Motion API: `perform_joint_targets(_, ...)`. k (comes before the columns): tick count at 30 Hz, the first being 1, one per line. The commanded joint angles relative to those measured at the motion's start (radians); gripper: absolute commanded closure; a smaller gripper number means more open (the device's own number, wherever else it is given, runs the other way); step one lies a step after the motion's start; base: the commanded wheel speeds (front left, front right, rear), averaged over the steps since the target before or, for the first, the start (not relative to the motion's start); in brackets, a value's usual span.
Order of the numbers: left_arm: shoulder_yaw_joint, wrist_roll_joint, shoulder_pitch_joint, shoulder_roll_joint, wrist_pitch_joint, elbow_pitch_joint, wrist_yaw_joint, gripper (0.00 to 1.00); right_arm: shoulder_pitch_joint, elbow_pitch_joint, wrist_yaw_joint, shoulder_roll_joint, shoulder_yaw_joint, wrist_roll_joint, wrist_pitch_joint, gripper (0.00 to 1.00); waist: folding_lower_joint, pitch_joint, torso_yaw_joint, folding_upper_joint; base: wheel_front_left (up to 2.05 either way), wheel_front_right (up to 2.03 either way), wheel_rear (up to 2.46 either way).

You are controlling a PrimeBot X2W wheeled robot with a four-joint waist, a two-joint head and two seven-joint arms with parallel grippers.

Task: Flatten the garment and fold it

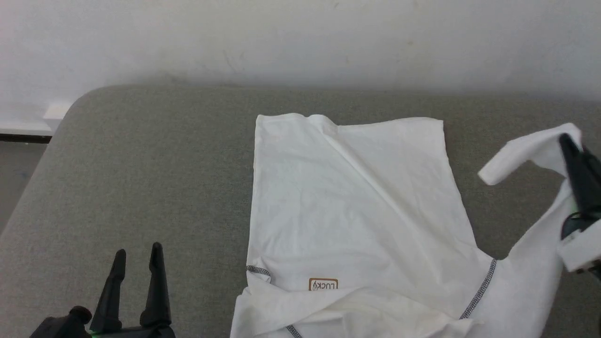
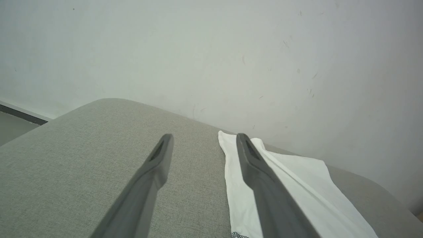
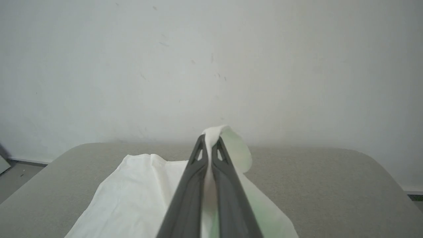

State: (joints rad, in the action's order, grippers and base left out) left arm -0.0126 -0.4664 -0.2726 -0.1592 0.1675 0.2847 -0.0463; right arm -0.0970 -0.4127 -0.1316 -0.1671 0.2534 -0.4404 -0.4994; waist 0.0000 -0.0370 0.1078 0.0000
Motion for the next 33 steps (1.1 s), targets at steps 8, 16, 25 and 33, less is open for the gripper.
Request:
perform_joint_targets(8,-0.007,-0.005,-0.004,0.005,0.007,0.0,-0.005,0.0,0.014,0.003,0.001,0.039,-0.324,-0.01,-0.034,1.0,0.0,-0.02,0.027,0.0,0.0,0.0,0.0)
perform_joint_targets(16,-0.016,-0.011,0.02,0.009,0.015,-0.014,-0.001,0.0,-0.026,0.134,0.001,0.054,-0.644,-0.052,-0.01,1.0,0.0,-0.046,0.065,0.0,0.0,0.0,0.0)
perform_joint_targets(25,-0.037,-0.021,0.044,0.022,0.028,-0.05,0.007,0.0,-0.112,0.373,0.001,0.029,-0.876,0.007,0.1,1.0,0.0,-0.066,0.12,0.0,0.0,0.0,0.0)
perform_joint_targets(33,-0.053,-0.023,0.065,0.028,0.033,-0.077,0.011,0.0,-0.163,0.674,0.001,0.046,-0.982,0.03,0.182,1.0,0.0,-0.067,0.149,0.0,0.0,0.0,0.0)
